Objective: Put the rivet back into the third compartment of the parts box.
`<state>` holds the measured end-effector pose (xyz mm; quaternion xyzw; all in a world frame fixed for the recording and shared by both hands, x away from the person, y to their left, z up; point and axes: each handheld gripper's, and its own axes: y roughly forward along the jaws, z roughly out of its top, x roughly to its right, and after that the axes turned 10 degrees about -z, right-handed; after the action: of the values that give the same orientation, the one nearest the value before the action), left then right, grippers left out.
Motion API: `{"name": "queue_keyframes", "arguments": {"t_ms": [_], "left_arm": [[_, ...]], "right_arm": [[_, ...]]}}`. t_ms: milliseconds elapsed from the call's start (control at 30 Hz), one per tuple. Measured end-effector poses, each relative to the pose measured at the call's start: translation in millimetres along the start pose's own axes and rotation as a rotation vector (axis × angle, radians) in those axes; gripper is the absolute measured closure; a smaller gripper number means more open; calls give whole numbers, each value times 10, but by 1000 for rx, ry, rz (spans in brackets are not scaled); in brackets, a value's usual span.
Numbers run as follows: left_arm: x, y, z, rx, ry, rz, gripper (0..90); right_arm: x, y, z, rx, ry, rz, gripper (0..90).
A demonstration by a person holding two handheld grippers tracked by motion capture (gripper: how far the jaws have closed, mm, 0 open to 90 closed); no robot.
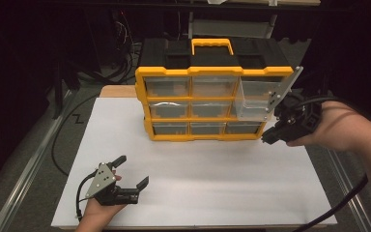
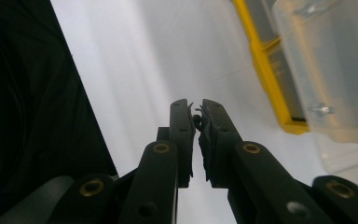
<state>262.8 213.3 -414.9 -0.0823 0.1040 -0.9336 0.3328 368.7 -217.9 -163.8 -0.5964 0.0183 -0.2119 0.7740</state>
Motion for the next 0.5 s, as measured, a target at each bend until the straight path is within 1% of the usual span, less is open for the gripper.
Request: {"name": "queue_keyframes", "arguments": {"t_ms": [133,267,300,500], "left_arm": [[1,-5,1,1,0,-2,1],[-1,-9,1,3,-1,-3,1],[1,-5,0,8,-6,-2,1],[0,-5,1,4,-2,-3,1]], "right_arm": [[47,-144,55,2,-4,-20,849],[94,-271,96,-2,-3,-30,849],[108,-303,106,-2,-2,-35,849],[196,-484,186,21,5,-52,849]]}}
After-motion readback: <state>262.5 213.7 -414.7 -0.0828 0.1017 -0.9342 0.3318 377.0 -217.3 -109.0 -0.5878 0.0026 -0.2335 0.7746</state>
